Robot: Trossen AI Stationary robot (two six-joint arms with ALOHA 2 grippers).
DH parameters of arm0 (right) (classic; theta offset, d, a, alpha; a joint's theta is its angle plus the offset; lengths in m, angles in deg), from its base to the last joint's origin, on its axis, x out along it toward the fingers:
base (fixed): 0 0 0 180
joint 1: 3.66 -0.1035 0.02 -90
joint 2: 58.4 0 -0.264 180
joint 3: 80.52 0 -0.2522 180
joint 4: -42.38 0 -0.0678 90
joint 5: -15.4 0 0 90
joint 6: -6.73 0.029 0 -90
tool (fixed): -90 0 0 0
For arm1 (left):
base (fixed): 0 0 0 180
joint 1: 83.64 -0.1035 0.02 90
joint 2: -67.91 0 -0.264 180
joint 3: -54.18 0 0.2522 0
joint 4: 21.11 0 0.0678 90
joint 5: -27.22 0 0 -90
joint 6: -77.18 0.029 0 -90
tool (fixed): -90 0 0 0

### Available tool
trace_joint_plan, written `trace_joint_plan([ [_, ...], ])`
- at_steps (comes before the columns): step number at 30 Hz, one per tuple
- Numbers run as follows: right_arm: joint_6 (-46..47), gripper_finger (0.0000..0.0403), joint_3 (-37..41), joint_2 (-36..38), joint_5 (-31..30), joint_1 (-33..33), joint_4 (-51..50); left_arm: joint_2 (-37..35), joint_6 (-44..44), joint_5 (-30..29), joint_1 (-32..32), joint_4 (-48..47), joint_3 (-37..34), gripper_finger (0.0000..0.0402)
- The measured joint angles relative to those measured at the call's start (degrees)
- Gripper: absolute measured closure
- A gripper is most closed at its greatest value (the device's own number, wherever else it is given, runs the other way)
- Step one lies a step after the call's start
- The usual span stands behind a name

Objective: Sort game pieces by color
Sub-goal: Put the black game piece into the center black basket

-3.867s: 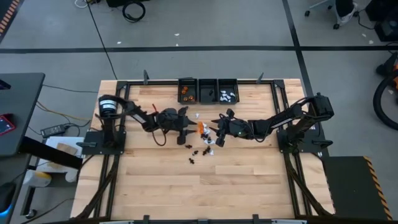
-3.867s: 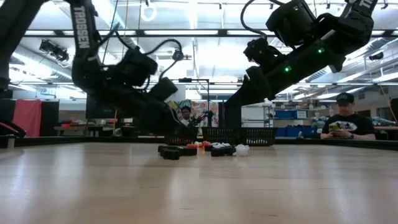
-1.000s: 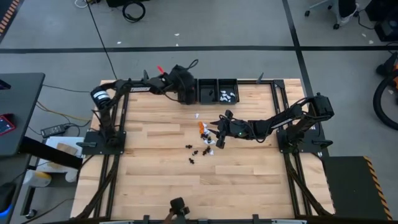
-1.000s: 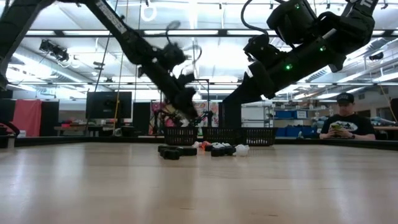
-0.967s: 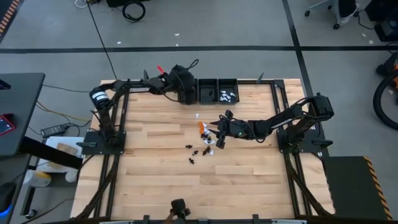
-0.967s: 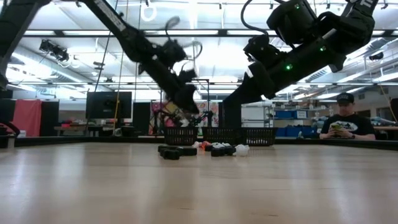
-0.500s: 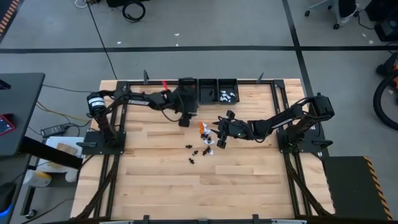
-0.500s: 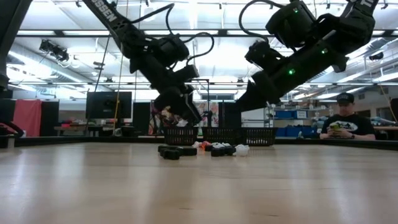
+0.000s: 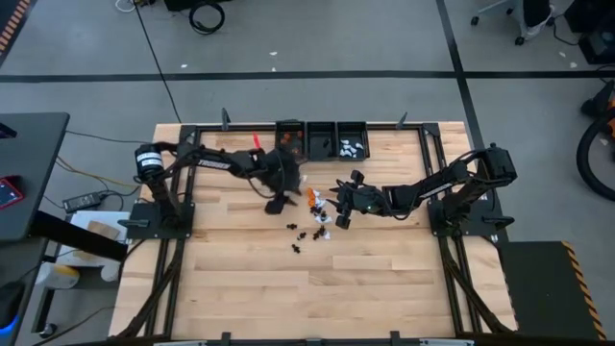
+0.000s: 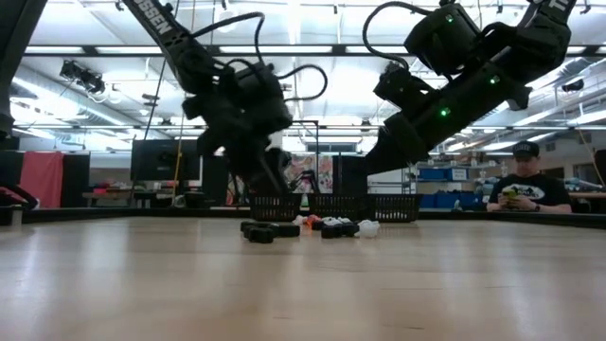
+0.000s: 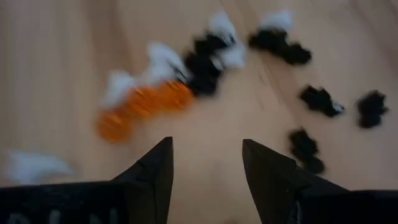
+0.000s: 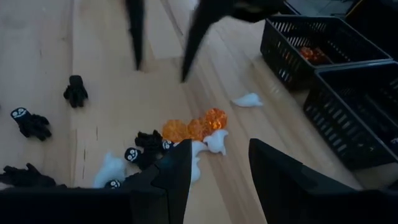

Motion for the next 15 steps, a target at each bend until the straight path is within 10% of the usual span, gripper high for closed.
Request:
trace_joint_plan([
  [15, 0.0, 0.0238, 0.0, 0.0, -0.4, 0.1, 0.1, -0.7, -11.3, -15.4, 12.0, 15.5, -11.1, 0.0233],
])
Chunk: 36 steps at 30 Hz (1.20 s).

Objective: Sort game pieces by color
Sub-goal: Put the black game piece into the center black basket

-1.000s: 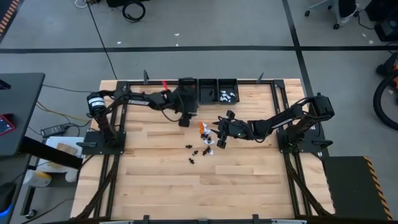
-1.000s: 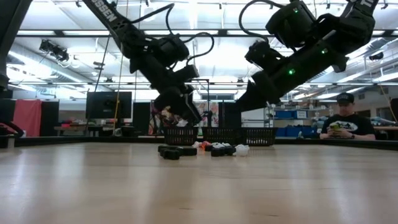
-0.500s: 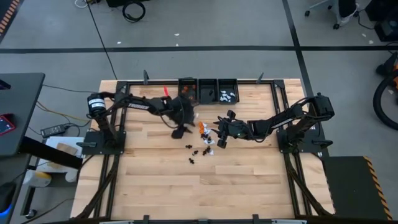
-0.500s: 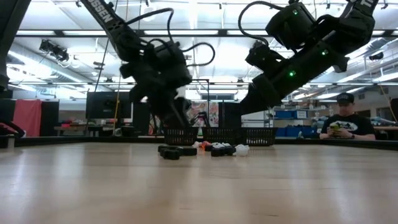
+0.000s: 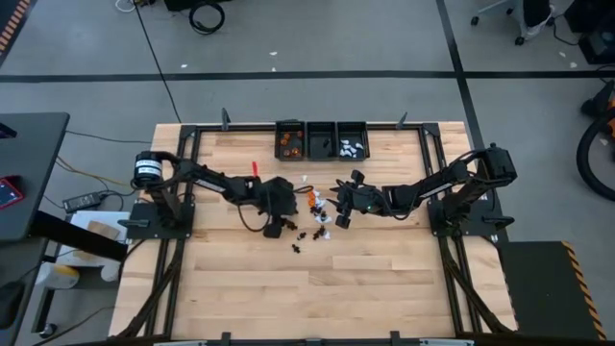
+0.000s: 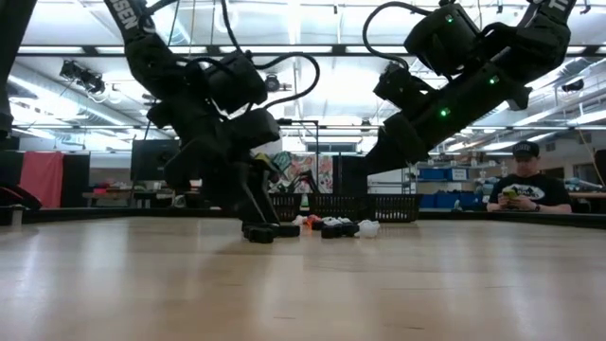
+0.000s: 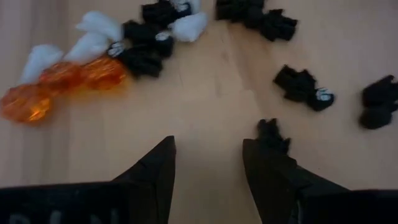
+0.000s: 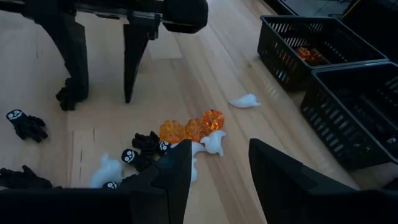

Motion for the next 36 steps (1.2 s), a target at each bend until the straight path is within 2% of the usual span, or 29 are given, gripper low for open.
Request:
trace_joint_plan([
  [3, 0.8, 0.0238, 0.0, 0.0, 0.0, 0.0, 0.2, -1.0, -2.0, -1.6, -0.1, 1.7, -1.5, 0.0233],
  [7, 1.0, 0.0238, 0.0, 0.0, 0.0, 0.0, 0.4, -3.6, -3.6, -7.4, 0.4, 6.4, -4.7, 0.0233],
  [9, 1.3, 0.0238, 0.0, 0.0, 0.0, 0.0, 0.3, -5.1, -4.5, -7.3, 0.8, 8.8, -6.4, 0.0233],
  [16, 0.9, 0.0238, 0.0, 0.0, 0.0, 0.0, 0.5, -6.5, -5.6, 0.4, 3.5, 11.6, -8.8, 0.0233],
  [30, 0.7, 0.0238, 0.0, 0.1, 0.4, -0.1, 1.8, 1.7, -7.2, 0.1, 6.1, 19.4, -8.6, 0.0235],
  [33, 0.5, 0.0238, 0.0, 0.1, 0.4, -0.1, 1.7, 1.8, -6.8, -0.2, 6.1, 19.1, -8.5, 0.0253],
  [36, 0.4, 0.0238, 0.0, 0.1, 0.4, -0.1, 1.3, 1.8, -5.0, -0.5, 6.0, 18.7, -8.5, 0.0294],
])
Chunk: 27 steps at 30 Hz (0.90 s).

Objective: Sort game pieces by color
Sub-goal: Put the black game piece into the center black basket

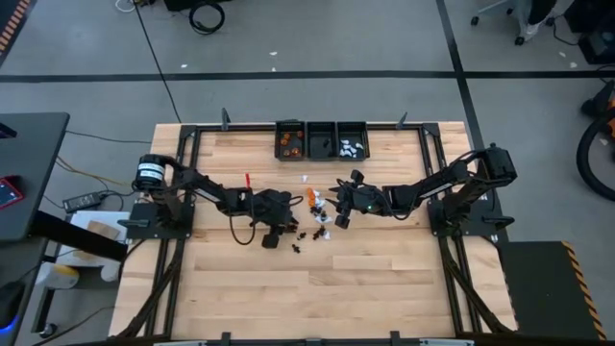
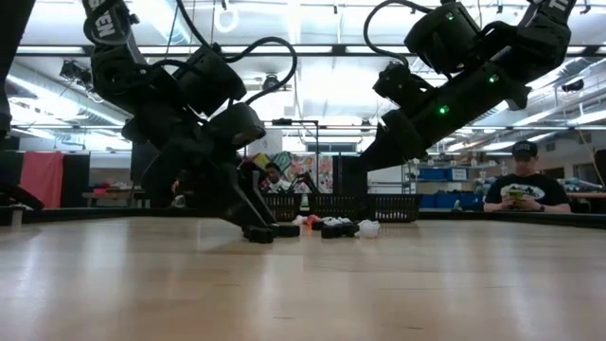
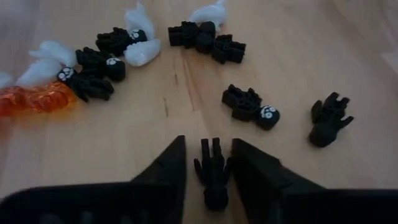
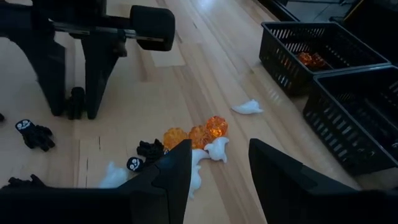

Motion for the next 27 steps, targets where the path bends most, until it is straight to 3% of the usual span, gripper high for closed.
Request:
trace_joint_plan([
  [6, 0.0, 0.0238, 0.0, 0.6, 0.4, -0.5, -2.1, 0.0, 0.0, -0.5, 0.0, -0.3, 0.0, 0.0387],
  [13, 2.4, 0.0238, 0.0, 7.8, -0.2, -0.7, -13.5, -1.2, -0.9, 0.1, -1.6, -2.4, 1.5, 0.0382],
  [18, 6.0, 0.0238, 0.0, 12.9, -1.9, -0.7, -19.0, -2.4, 4.1, 0.3, -5.0, -6.1, 5.9, 0.0386],
  [27, 8.2, 0.0238, 0.0, 11.2, 2.9, -0.7, -17.6, -2.2, 7.5, 3.9, -12.4, -5.7, 14.7, 0.0387],
])
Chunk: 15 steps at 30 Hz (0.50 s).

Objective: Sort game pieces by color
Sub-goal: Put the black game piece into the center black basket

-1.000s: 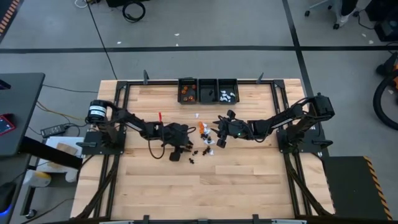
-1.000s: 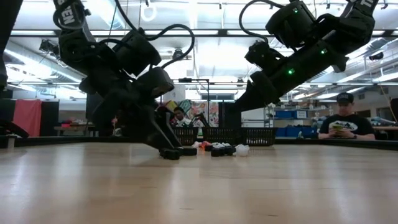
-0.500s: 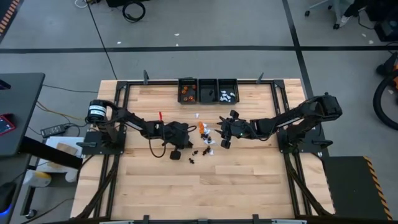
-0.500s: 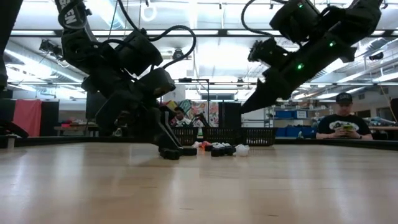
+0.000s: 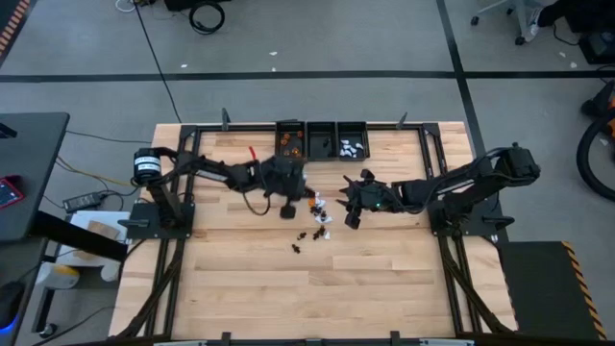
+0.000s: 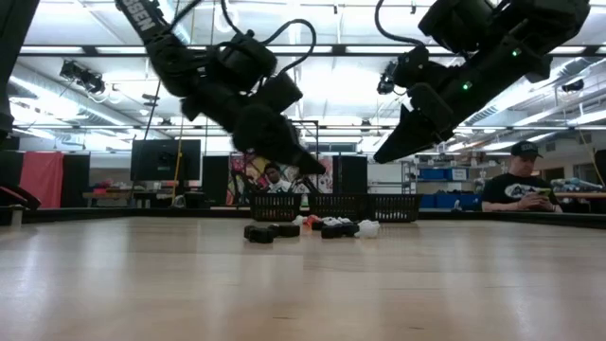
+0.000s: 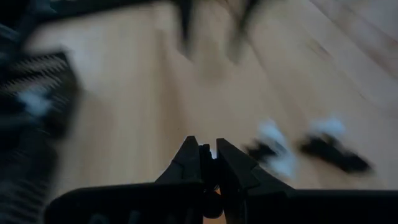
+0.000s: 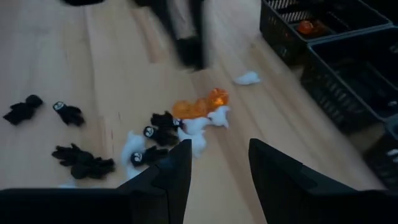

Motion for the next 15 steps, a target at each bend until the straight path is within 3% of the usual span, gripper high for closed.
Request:
trace_joint_plan([
  [7, -0.6, 0.0238, 0.0, -2.0, 2.8, 0.0, 4.3, 4.5, -0.4, 0.2, -5.2, -0.8, 11.5, 0.0386],
  [15, -1.3, 0.0238, 0.0, -1.5, 2.8, 0.1, 4.0, 15.3, -1.0, 0.2, -11.0, -11.5, 28.3, 0.0385],
])
